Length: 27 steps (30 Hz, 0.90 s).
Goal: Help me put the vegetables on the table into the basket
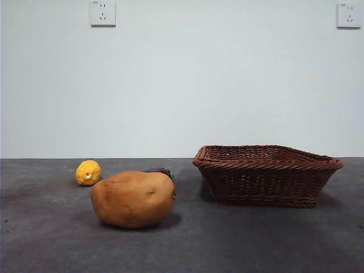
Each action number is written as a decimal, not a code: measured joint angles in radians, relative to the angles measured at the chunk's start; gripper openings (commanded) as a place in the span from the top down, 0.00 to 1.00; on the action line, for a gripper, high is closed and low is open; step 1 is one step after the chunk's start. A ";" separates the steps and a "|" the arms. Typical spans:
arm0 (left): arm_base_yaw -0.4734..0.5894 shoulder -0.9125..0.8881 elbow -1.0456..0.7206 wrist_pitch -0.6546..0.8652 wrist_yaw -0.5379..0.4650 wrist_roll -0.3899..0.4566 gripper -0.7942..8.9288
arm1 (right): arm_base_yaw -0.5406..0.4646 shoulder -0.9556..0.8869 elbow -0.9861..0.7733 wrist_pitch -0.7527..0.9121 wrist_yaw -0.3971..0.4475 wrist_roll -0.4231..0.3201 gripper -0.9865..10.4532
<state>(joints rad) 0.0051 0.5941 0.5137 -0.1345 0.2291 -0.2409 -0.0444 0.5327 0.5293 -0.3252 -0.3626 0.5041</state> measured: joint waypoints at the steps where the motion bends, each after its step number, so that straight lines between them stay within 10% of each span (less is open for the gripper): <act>1: 0.000 0.031 0.024 -0.013 0.029 -0.007 0.92 | 0.000 0.035 0.021 -0.025 -0.015 -0.003 0.91; 12: -0.003 0.346 0.159 -0.080 0.364 -0.027 0.92 | 0.000 0.294 0.150 -0.162 -0.031 -0.003 0.91; 22: -0.017 0.577 0.160 -0.078 0.452 -0.043 0.92 | 0.008 0.547 0.314 -0.221 -0.171 -0.089 0.89; 27: -0.025 0.674 0.160 -0.074 0.546 -0.048 0.92 | 0.045 0.815 0.520 -0.394 -0.163 -0.196 0.34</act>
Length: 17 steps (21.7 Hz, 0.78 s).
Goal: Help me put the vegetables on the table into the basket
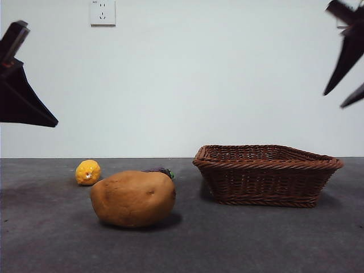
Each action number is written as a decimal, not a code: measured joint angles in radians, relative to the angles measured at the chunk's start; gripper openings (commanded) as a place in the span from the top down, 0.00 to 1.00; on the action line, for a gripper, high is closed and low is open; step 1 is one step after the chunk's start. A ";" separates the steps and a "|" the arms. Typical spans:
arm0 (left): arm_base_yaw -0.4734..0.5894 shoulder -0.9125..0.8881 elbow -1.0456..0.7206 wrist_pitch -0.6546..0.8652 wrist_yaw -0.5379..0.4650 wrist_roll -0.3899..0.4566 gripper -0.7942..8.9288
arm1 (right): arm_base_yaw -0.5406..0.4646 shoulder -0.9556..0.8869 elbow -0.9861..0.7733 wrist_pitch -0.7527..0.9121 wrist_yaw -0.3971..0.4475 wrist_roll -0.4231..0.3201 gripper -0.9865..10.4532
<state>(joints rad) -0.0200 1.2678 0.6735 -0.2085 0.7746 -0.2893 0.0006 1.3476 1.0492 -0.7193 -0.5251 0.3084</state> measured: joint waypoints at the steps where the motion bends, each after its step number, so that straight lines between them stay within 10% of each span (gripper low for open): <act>1: -0.005 0.011 0.000 -0.001 0.011 0.000 0.92 | 0.007 0.055 0.041 -0.017 0.012 -0.019 0.32; 14: -0.095 0.024 0.000 -0.068 0.037 0.000 0.92 | 0.057 0.561 0.443 -0.109 0.143 -0.119 0.35; 17: -0.097 0.024 0.000 -0.080 0.040 0.000 0.92 | 0.057 0.615 0.463 -0.114 0.160 -0.122 0.52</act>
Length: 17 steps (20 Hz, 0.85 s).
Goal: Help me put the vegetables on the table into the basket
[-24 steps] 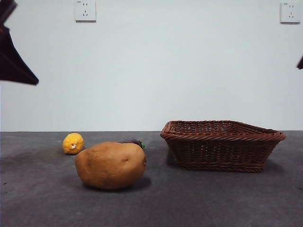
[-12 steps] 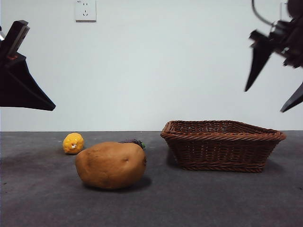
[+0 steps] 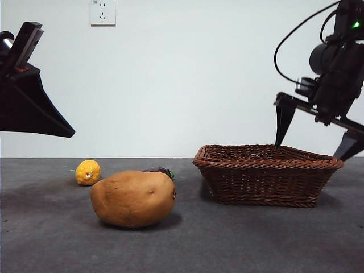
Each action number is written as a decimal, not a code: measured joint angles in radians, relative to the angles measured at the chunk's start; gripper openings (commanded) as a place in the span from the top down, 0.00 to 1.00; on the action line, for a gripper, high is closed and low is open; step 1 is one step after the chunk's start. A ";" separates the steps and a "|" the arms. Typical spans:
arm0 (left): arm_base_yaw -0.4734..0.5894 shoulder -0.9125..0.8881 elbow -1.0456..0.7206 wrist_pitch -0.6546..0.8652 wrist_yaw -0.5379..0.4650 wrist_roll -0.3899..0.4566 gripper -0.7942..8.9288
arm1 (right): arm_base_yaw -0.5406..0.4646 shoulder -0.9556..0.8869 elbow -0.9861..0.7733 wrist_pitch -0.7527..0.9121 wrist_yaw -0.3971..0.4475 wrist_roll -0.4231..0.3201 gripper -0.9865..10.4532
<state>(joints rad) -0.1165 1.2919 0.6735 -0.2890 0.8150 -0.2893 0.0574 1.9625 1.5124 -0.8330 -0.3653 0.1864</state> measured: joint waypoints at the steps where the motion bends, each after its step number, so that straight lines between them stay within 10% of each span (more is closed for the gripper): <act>1: 0.000 0.000 0.000 -0.005 0.000 0.000 0.92 | 0.000 0.013 0.000 -0.005 0.000 0.000 0.57; 11: 0.000 0.000 0.158 -0.093 -0.043 0.019 0.92 | 0.000 0.048 0.002 -0.012 -0.013 -0.014 0.93; 17: -0.001 0.001 0.392 -0.291 -0.500 0.143 0.92 | 0.002 0.048 0.006 -0.025 -0.016 -0.031 0.93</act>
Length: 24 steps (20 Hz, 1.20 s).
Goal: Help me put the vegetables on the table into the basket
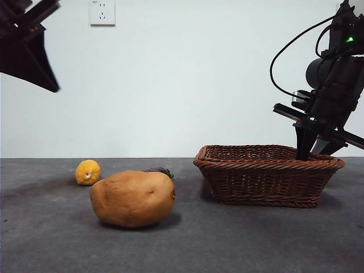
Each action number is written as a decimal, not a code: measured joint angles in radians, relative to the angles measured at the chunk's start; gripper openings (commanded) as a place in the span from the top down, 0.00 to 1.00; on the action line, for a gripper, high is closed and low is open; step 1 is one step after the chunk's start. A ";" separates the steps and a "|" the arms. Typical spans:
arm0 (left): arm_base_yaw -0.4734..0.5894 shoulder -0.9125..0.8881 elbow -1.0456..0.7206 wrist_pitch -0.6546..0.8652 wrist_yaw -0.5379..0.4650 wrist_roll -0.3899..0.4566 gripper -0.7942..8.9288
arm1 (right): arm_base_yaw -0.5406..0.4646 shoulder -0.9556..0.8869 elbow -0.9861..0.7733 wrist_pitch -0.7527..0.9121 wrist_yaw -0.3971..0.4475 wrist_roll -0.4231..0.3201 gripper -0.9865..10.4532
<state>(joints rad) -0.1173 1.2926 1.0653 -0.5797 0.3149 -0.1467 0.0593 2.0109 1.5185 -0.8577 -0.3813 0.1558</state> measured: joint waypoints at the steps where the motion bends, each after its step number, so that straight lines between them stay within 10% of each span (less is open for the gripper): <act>1: 0.000 0.003 0.022 -0.002 -0.059 0.017 0.90 | -0.001 0.000 0.000 -0.001 -0.007 -0.002 0.93; 8: -0.023 0.252 0.269 -0.212 -0.181 0.096 0.38 | -0.010 -0.042 0.000 -0.054 -0.052 -0.040 0.93; 14: -0.028 0.537 0.532 -0.401 -0.208 0.052 0.35 | -0.014 -0.172 0.000 -0.151 -0.044 -0.120 0.93; 16: -0.028 0.602 0.602 -0.423 -0.209 0.048 0.16 | -0.015 -0.222 0.000 -0.179 -0.043 -0.139 0.93; 24: -0.030 0.752 0.680 -0.420 -0.209 0.030 0.14 | -0.014 -0.392 0.000 -0.284 -0.044 -0.182 0.93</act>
<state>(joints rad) -0.1474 2.0445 1.7451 -0.9993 0.1062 -0.1169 0.0448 1.6192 1.5185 -1.1419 -0.4255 -0.0257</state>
